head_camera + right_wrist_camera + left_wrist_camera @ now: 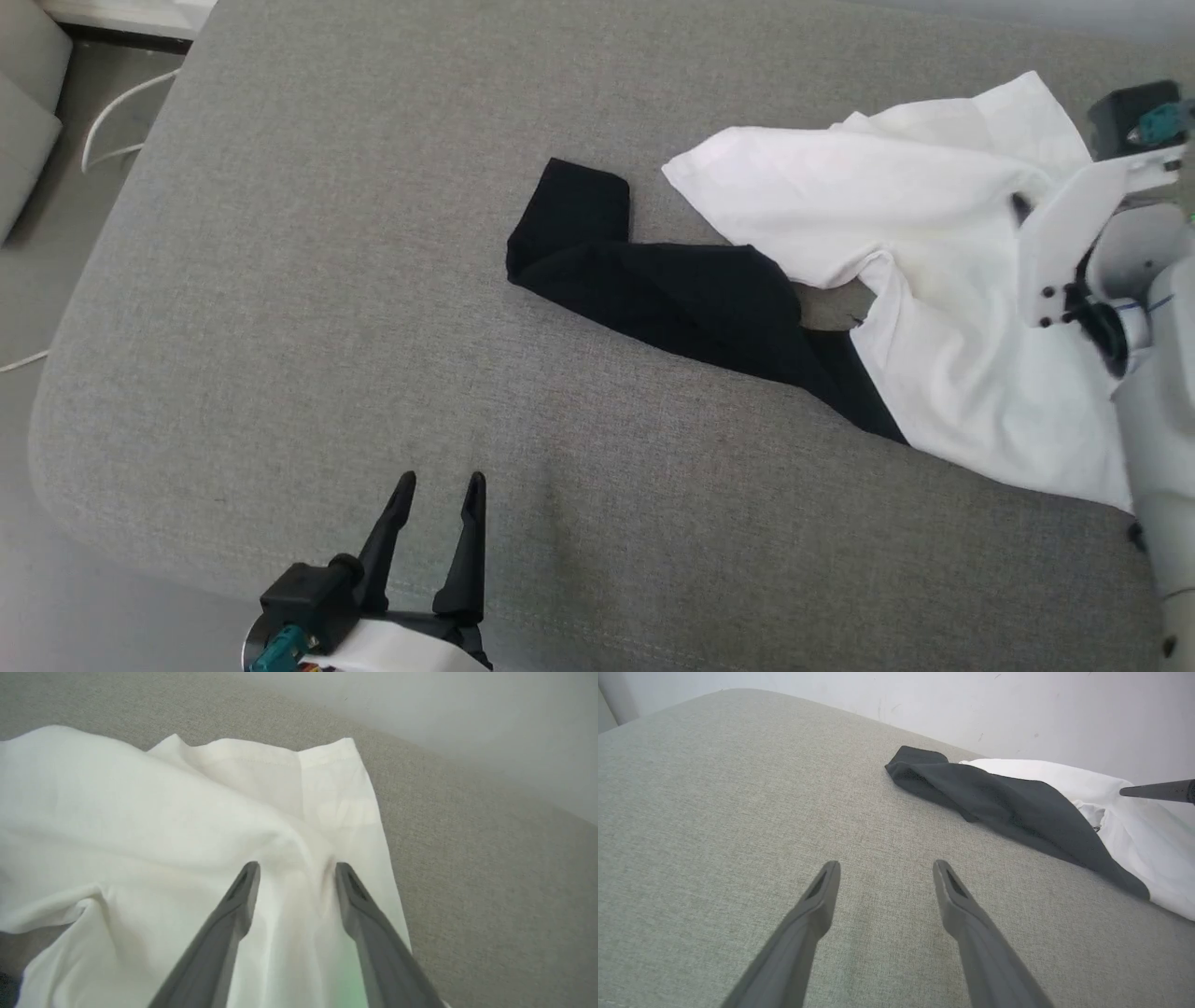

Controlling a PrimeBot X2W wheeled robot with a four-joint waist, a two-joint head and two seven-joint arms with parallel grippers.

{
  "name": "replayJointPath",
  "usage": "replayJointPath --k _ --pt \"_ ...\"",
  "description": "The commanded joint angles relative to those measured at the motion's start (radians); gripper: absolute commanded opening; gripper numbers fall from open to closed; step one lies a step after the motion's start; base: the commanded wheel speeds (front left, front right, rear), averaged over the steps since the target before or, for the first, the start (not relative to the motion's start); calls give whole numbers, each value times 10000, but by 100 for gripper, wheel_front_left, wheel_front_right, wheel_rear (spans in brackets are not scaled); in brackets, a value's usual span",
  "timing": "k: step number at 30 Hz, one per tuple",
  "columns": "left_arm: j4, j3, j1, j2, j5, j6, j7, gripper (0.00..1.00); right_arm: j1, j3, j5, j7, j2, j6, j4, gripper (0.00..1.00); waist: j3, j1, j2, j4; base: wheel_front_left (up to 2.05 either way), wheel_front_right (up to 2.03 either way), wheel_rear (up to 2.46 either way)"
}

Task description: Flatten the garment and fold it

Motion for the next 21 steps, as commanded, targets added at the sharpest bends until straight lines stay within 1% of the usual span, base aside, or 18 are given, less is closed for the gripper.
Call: replayJointPath --k 1,5,7,11,13,16,18,21 --pt "52 5 -197 -19 59 -49 -45 100 -85 -37 -143 -171 224 -7 135 100 -55 -2 0 -106 0 0 0" --pt "84 22 -158 29 85 -37 -47 100 -40 -47 -50 -484 430 -7 307 100 -266 -2 0 -305 0 0 0" --pt "92 42 -86 76 106 -3 -48 100 42 -19 204 -745 459 -7 246 100 -484 -2 0 -434 0 0 0" --pt "-3 96 153 176 129 106 -40 100 439 -315 955 -1350 415 -7 -448 100 -921 -2 0 -669 0 0 0" --pt "-91 115 322 226 127 167 -5 100 916 -519 1320 -1592 414 -7 -1082 100 -1141 -2 0 -792 0 0 0" --pt "-261 176 595 307 101 274 67 100 2025 -860 1563 -1966 439 -7 -2398 100 -1418 -2 0 -1002 0 0 0" --pt "-397 221 761 363 92 346 104 100 2940 -1208 1599 -2192 624 -7 -3414 100 -1546 -2 0 -1162 0 0 0" --pt "-598 241 915 436 100 414 158 100 4397 -1807 1389 -2627 1128 -7 -5053 100 -1651 -2 0 -1374 0 0 0"
